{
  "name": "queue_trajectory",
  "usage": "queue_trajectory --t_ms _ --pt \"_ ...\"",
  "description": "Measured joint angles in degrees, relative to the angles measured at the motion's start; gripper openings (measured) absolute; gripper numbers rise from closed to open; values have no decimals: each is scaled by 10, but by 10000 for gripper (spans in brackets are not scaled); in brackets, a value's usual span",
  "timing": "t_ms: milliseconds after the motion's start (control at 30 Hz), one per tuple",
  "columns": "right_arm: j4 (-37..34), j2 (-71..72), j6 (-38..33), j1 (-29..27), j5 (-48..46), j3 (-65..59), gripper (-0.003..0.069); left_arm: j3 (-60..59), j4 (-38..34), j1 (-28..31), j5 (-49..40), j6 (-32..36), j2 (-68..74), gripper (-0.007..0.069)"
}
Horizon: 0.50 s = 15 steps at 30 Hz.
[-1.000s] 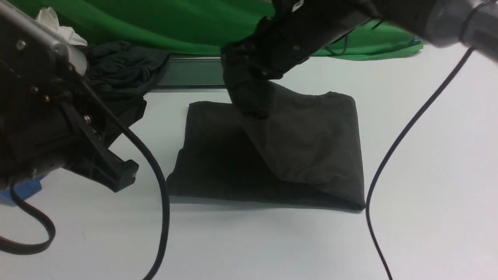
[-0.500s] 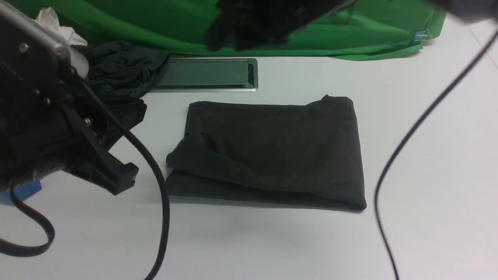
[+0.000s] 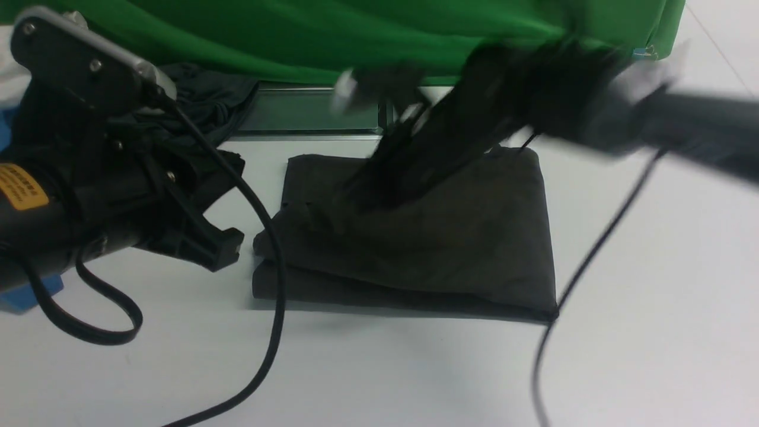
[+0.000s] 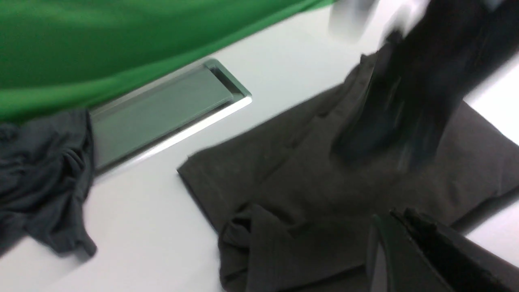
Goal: Fold a long-sleeved shirt on a white desktop.
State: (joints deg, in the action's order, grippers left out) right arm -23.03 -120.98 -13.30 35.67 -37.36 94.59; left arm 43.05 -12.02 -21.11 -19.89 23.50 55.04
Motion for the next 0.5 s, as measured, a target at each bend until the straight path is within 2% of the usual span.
queue_trajectory --t_ms 133,333,500 --pt "-5 -34 -7 36 21 -2 29 0 2 0 -6 0 0 17" --pt "-9 -10 -9 76 -15 -1 29 0 3 0 -13 0 0 17" --pt "16 58 -21 69 -36 4 30 0 4 0 -14 0 0 17"
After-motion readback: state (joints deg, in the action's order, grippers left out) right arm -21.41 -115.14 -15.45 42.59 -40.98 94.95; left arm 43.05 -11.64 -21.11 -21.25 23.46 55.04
